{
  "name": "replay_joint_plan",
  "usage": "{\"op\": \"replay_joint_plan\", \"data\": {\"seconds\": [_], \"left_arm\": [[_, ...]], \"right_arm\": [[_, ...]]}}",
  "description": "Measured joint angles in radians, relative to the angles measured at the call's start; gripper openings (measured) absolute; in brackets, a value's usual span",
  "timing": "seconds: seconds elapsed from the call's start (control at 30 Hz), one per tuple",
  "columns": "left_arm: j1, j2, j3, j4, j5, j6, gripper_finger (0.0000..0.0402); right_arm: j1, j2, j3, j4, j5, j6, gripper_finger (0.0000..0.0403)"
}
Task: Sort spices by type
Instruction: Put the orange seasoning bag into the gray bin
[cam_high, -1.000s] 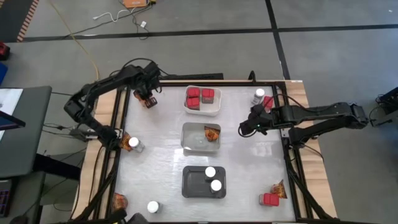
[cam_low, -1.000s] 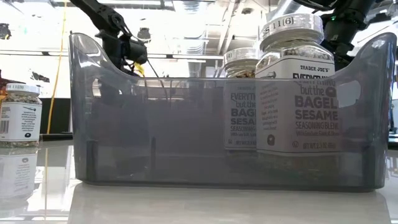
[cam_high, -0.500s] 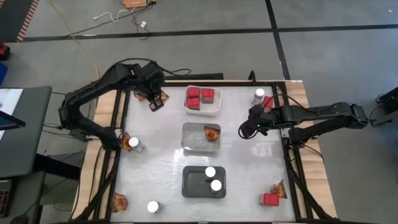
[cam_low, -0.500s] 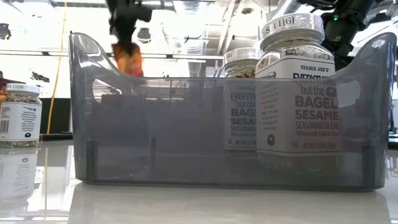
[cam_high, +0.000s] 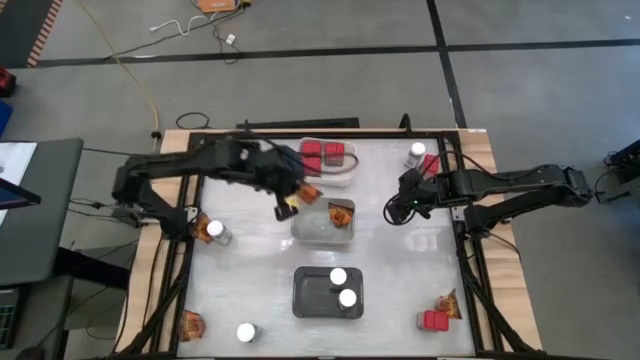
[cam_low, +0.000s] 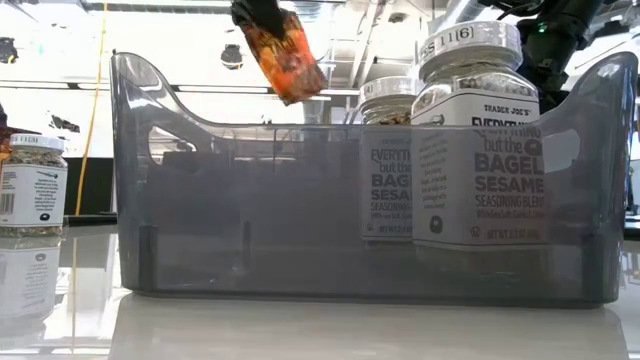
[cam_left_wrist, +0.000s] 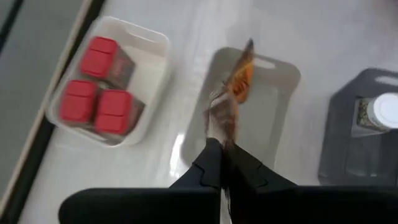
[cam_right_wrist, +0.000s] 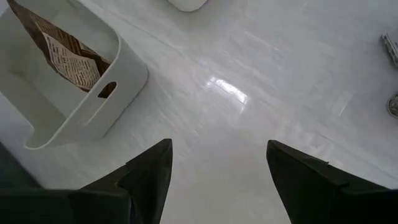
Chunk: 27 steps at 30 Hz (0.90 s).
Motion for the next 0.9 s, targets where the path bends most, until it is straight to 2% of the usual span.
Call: {"op": "replay_joint_plan", "data": {"seconds": [0.37, 0.47, 0.9], "left_arm": [[-0.02, 0.215, 0.0, 0.022, 0.029, 0.002, 0.0], [-0.014, 0.252, 0.0, 0.019, 0.058, 0.016, 0.0], [0.008, 0.385, 0.0, 0.009, 0.06, 0.102, 0.0]], "right_arm": [[0.0, 0.0, 0.0, 0.0, 0.0, -0.014, 0.0286], [0.001, 0.0, 0.0, 0.0, 0.0, -0.015, 0.0286], [0.001, 0.0, 0.0, 0.002, -0.001, 0.008, 0.0286]]}}
